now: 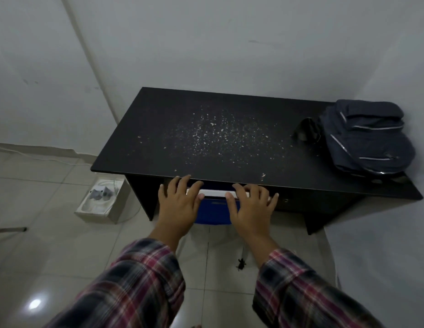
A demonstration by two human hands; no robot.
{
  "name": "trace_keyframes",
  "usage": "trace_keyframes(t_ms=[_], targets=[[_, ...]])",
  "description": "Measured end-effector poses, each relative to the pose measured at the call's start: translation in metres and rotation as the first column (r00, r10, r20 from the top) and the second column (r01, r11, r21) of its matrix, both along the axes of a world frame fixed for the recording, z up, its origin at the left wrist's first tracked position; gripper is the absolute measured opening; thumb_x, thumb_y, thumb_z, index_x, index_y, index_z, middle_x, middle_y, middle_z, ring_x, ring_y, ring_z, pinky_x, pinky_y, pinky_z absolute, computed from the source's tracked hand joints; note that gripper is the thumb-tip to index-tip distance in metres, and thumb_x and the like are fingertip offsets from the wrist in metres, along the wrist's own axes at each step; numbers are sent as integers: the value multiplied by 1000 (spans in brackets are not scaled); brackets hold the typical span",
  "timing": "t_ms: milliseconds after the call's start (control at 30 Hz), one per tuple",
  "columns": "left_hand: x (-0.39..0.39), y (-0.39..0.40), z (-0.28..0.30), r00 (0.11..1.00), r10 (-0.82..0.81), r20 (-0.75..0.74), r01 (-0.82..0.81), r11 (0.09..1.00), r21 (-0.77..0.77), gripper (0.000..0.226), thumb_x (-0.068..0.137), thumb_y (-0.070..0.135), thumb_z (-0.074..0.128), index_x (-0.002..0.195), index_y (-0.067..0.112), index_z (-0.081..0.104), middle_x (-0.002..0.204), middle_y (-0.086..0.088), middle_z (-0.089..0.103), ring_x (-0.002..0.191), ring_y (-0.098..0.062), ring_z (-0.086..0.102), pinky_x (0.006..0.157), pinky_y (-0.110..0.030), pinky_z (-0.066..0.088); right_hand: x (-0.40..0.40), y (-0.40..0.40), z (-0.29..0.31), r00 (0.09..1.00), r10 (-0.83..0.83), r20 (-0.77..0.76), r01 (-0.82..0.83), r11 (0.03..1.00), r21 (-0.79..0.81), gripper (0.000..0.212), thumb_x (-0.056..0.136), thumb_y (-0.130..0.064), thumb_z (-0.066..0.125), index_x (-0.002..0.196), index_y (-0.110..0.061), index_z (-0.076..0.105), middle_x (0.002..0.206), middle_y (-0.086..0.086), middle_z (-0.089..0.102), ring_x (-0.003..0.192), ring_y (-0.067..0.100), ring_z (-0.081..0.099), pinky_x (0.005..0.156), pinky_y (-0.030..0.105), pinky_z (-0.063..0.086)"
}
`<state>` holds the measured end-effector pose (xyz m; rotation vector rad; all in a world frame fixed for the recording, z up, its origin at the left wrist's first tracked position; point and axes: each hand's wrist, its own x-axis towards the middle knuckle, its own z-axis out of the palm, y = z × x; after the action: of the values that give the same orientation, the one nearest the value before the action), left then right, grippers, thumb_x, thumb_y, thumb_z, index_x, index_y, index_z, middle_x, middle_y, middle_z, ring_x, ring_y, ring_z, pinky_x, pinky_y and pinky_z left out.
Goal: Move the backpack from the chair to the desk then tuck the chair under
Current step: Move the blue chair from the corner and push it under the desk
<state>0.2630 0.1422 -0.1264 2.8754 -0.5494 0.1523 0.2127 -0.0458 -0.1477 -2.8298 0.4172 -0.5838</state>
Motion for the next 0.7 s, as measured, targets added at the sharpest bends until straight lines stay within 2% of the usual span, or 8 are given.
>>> trace_keyframes(t_ms=[67,133,367,467,567,700], targets=[[1,-1,-6,999,32,5,-32,995,-97,53,95,51,18,133,33,51,152,-5,37,142,-32,28,113,-59,22,4,1,-8,1000,-8,22,9,1000,-1,44,94,-60,27,115,-34,56,108,-4,53,107,24,47,106,68,25],[9,-1,-8,1000,20,21,-18,991,-129,52,95,52,20,129,32,54,153,-7,36,143,-34,26,113,-59,23,12,-3,-11,999,-6,44,7,1000,-25,43,94,-61,28,111,-33,55,104,-2,51,100,24,46,103,66,30],[51,-5,-6,997,8,76,3,989,-147,46,94,49,28,118,29,62,143,-7,47,136,-35,36,105,-62,32,46,-6,-10,991,-20,129,28,998,-63,40,94,-59,31,103,-31,57,98,1,54,93,25,46,97,58,35],[54,-7,-8,993,27,111,-9,987,-162,41,95,47,31,116,29,62,130,-6,54,125,-33,44,101,-58,36,51,-9,-8,990,-17,137,27,997,-75,42,94,-59,31,103,-30,59,98,1,55,92,26,49,95,55,37],[54,-5,-9,992,25,123,-7,990,-141,41,95,48,28,116,30,58,113,-2,55,106,-27,50,94,-47,40,49,-14,-8,991,36,131,-20,992,-122,44,91,-62,34,107,-29,59,98,1,57,90,26,50,89,49,38],[44,-4,-11,994,28,107,-19,997,-80,43,94,51,25,116,29,56,107,-3,53,97,-25,49,87,-42,39,37,-26,-9,987,144,71,-130,976,-172,42,90,-61,39,114,-31,55,99,1,55,87,23,48,80,42,39]])
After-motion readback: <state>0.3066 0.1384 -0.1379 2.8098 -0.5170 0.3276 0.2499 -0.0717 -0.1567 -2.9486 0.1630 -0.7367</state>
